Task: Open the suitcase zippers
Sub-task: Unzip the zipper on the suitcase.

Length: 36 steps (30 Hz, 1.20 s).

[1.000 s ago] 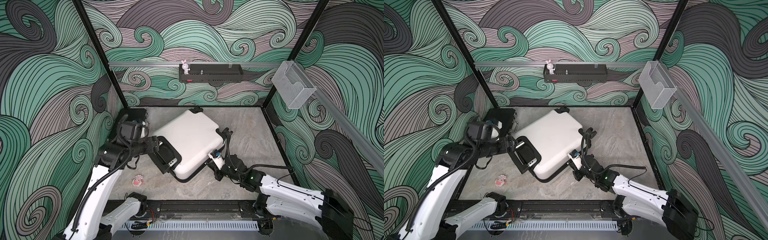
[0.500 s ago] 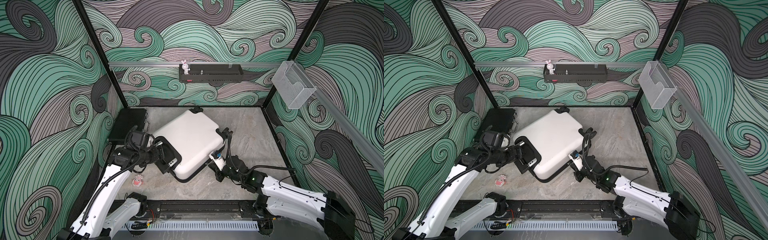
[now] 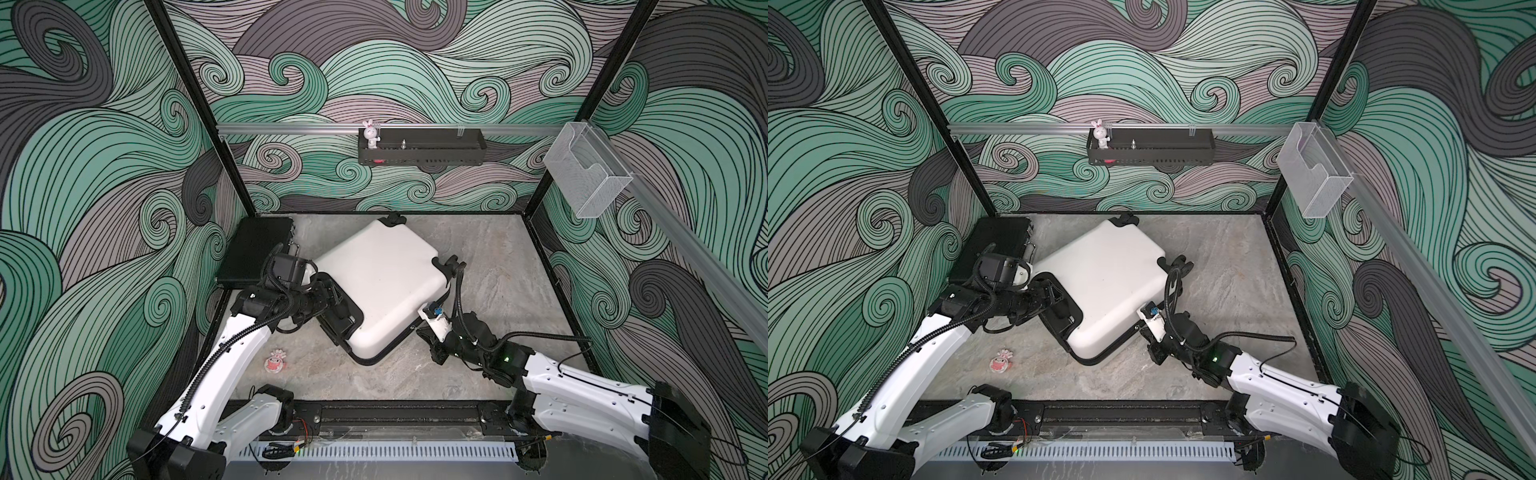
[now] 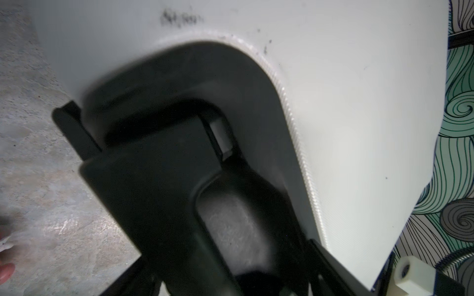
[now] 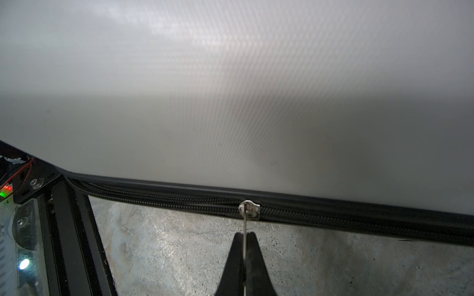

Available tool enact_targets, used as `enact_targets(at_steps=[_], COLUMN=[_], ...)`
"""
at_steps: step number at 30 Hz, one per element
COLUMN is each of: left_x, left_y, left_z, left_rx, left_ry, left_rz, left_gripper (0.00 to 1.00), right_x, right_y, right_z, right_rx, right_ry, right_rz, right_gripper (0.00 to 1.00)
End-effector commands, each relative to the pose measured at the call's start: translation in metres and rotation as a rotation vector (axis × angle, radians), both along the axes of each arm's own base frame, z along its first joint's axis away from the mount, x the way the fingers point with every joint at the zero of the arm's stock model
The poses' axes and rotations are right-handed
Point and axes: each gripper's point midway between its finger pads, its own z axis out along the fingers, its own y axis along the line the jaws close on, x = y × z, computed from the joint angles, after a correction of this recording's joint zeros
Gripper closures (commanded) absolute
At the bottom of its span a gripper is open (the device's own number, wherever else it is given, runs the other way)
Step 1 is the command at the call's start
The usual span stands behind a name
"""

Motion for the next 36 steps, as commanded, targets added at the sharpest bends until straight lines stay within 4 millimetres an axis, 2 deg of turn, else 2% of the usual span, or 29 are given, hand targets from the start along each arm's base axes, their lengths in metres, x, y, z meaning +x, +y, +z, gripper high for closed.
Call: enact_targets(at_steps=[1, 4, 9, 12, 21, 26, 30, 36], left_x=[0.022, 0.019, -0.005, -0.010, 0.008, 0.011, 0.007, 0.001], left_y=[-0.016, -0.013, 0.018, 0.027, 0.013, 0.016, 0.024, 0.043], left_z=[0.024, 0.022, 0.006, -0.003, -0.012, -0.028, -0.040, -0.050], left_rx=[-0.057, -0.029, 0.124, 0.156, 0.105, 0.141, 0.204, 0.319], left_ry=[-0.100, -0.081, 0.000, 0.000, 0.012, 0.075, 0.121, 0.180], left_rz=[-0.043, -0.050, 0.006, 0.033, 0.026, 0.032, 0.025, 0.027], left_gripper=[0.15, 0.16, 0.21, 0.21, 0.25, 0.36, 0.52, 0.56], right_x=[-0.011, -0.011, -0.009, -0.009, -0.008, -0.005, 0.001, 0.019], right_y=[0.009, 0.011, 0.008, 0.006, 0.002, -0.001, -0.009, -0.041], right_z=[-0.001, -0.001, -0.002, -0.001, -0.003, -0.004, -0.001, -0.002], right_rx=[0.024, 0.026, 0.013, 0.007, 0.003, -0.001, 0.006, 0.025], right_ry=[0.020, 0.021, 0.014, 0.006, 0.005, 0.005, 0.012, 0.049], right_rz=[0.047, 0.050, 0.036, 0.030, 0.010, -0.013, -0.052, -0.171], right_gripper=[1.00, 1.00, 1.00, 1.00, 1.00, 1.00, 1.00, 1.00])
